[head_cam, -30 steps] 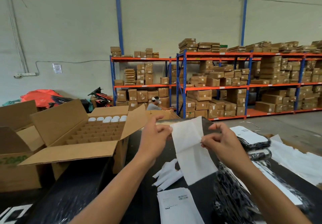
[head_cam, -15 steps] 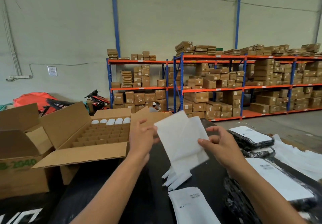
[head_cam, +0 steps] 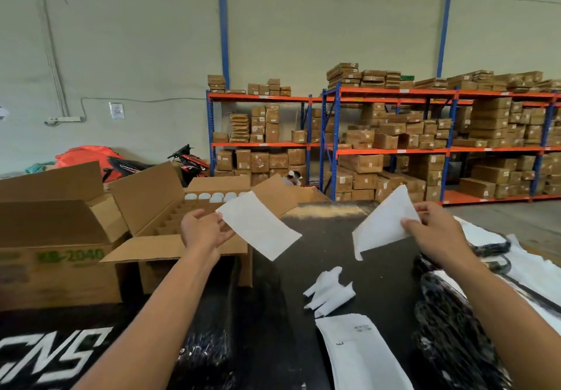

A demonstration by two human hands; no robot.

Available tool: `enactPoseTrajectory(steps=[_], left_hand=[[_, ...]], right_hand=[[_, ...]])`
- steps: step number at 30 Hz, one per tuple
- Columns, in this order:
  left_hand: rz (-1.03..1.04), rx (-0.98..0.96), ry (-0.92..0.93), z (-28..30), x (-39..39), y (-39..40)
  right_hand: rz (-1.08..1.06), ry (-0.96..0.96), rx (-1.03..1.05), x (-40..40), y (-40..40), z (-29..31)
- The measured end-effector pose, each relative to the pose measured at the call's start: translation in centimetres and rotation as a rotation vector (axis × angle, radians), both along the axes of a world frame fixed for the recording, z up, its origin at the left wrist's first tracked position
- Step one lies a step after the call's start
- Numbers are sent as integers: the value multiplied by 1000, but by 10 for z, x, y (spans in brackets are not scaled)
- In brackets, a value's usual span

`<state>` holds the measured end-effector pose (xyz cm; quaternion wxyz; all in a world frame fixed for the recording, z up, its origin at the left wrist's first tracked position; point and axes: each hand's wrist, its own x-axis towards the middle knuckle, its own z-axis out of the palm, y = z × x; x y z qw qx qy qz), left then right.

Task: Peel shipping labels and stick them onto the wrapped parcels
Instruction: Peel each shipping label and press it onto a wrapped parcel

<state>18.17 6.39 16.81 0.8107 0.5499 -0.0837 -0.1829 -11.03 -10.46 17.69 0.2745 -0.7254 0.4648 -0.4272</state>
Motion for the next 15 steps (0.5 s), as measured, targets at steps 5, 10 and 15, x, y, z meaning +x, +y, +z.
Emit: enactPoseTrajectory(steps=[5,10,15], left_hand=[[-21,36,-123,0,3,20],[-35,79,-226,3,1,41],[-46,55,-283,12,-6,65]], right_hand=[[97,214,-46,59,-24,-8],[150,305,202,100,-46,-46],[142,392,287,116,-57,-88]])
